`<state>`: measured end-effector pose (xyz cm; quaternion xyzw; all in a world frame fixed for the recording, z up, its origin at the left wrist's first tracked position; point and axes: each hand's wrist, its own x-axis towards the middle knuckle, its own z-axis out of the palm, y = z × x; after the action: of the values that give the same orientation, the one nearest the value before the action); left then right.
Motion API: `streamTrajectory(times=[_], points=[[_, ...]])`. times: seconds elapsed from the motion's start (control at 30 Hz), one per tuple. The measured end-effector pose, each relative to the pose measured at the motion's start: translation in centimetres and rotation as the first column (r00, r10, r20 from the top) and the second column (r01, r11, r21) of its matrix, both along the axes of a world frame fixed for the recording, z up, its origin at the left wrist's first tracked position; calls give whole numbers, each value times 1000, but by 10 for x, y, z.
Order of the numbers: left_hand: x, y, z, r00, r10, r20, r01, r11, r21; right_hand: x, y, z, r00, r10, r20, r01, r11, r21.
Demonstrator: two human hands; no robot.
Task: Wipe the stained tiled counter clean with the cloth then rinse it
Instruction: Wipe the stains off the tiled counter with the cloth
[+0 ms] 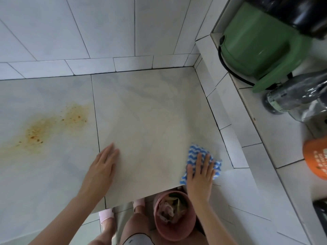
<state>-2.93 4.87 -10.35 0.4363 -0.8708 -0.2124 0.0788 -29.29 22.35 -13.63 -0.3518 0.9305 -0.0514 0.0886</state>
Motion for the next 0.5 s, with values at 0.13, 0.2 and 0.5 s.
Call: streamTrajectory(times=[0.13, 0.2, 0.5], points=[[25, 3, 2, 999, 49, 18, -49, 999, -6, 69, -18, 1, 989, 150, 1, -150, 989, -15], [36, 4, 1, 997, 77, 16, -77, 997, -1, 103, -30, 2, 974, 226, 24, -225, 974, -27], [82, 7, -8, 987, 145, 65, -145, 989, -10, 197, -89, 7, 883, 462, 86, -460, 887, -40]])
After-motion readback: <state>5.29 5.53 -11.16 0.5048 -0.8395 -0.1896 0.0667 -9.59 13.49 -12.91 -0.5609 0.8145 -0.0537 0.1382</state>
